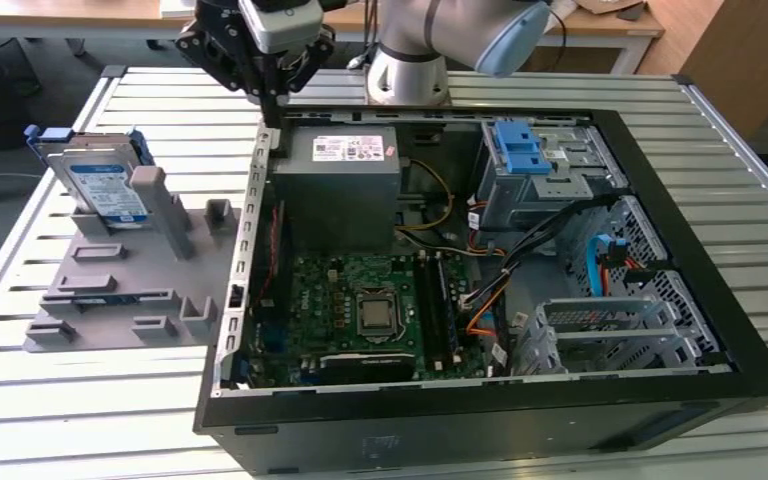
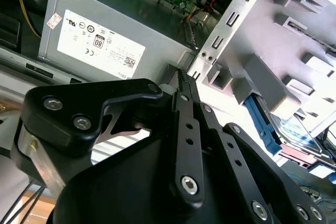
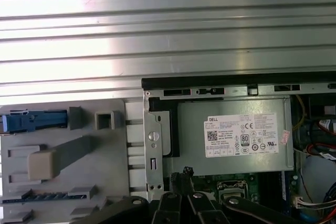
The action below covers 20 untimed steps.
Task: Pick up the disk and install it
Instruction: 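Reach for the disk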
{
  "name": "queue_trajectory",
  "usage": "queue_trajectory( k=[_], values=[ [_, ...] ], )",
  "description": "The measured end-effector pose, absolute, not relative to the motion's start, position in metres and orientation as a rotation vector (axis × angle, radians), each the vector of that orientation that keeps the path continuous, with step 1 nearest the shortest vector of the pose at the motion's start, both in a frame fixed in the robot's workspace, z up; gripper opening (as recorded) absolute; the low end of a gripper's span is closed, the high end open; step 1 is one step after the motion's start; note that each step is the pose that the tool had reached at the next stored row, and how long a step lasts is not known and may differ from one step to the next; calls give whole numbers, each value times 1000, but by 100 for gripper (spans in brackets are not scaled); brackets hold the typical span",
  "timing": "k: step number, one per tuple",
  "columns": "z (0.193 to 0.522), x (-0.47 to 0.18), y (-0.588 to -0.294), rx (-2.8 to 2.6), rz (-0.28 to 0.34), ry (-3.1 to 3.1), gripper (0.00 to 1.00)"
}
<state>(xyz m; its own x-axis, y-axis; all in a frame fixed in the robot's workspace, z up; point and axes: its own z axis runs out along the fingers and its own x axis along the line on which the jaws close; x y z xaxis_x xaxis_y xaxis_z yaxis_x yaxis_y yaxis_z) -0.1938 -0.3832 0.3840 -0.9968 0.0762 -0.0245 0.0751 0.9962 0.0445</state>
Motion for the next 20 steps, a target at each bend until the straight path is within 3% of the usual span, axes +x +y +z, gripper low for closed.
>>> queue_trajectory(
  k=[20],
  values=[
    [382,-208,-381,118,68,3113,11]
  ],
)
